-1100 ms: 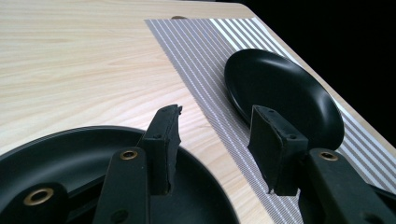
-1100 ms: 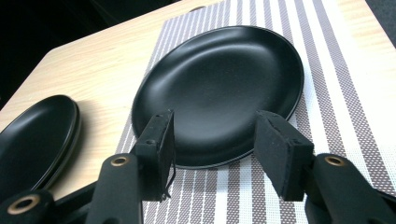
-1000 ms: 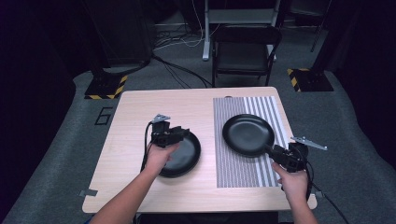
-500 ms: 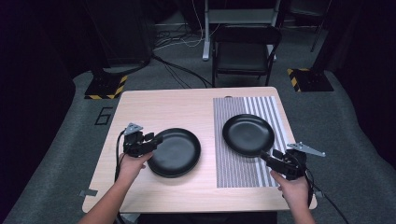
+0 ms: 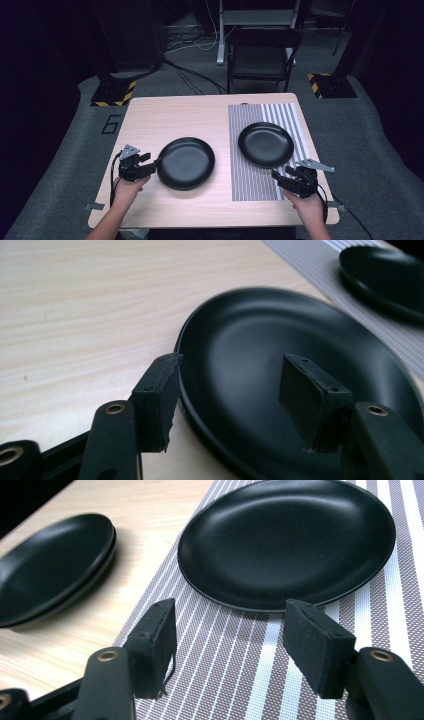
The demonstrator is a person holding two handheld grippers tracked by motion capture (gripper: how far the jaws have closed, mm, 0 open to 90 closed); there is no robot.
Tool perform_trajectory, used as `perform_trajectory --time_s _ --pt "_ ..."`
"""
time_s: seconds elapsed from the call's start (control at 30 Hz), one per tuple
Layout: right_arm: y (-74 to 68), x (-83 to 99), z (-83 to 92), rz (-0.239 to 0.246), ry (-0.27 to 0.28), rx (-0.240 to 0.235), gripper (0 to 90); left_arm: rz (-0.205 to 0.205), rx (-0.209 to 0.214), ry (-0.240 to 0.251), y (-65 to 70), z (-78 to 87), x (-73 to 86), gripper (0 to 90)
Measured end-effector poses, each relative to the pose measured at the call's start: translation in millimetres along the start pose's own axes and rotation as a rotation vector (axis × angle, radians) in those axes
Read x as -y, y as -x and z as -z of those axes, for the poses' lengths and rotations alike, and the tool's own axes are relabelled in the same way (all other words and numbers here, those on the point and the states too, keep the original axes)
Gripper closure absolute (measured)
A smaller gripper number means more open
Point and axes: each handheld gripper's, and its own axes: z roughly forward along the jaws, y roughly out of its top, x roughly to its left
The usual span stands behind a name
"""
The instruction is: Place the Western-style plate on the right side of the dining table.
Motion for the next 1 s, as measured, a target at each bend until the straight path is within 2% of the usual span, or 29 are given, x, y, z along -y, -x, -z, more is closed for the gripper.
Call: perform_trajectory --time_s 0.07,0.2,0.33,0.37,0.47,0.5,0.53,0.63,0.73,0.8,0.87,1.0 --pt "2.4 5.3 -2.7 0.004 -0.010 0.006 36.7 0.003 -0.003 -0.013 -7.1 1.3 10.3 39.7" --pt "6.4 11.1 -3.9 -0.009 -0.014 0.008 36.0 0.017 -0.009 -0.016 -13.8 2.8 18.6 39.9" --pt "12.3 20.0 -6.4 -0.014 -0.025 0.015 35.5 -0.003 -0.024 -0.030 -24.3 3.2 24.3 39.8" --pt "14.4 23.6 -9.0 0.001 -0.034 0.022 34.5 -0.018 -0.036 -0.042 -30.3 2.5 27.2 40.0" --pt "14.9 27.2 -12.8 0.029 -0.045 0.042 34.7 -0.010 -0.032 -0.062 -37.3 1.4 29.9 40.0" --pt "14.8 29.8 -16.0 0.055 -0.063 0.054 34.9 -0.008 -0.041 -0.072 -42.0 1.2 30.7 40.0" --pt "14.8 29.8 -16.0 0.055 -0.063 0.054 34.9 -0.008 -0.041 -0.072 -42.0 1.2 30.7 39.7" --pt "12.3 35.1 -22.1 0.087 -0.089 0.061 33.6 0.022 -0.054 -0.084 -53.8 -0.1 32.7 38.5" --pt "11.1 36.0 -24.0 0.113 -0.097 0.065 32.3 0.036 -0.055 -0.101 -58.4 -0.6 33.4 36.7" --pt "9.5 36.2 -26.2 0.136 -0.098 0.076 31.7 0.069 -0.049 -0.109 -63.0 -1.0 34.6 35.3" --pt "9.4 36.1 -27.2 0.146 -0.094 0.089 32.0 0.067 -0.054 -0.110 -63.0 -1.2 35.0 34.9" --pt "11.5 36.5 -27.9 0.172 -0.083 0.113 31.9 0.036 -0.062 -0.110 -61.7 -2.1 35.7 34.8"
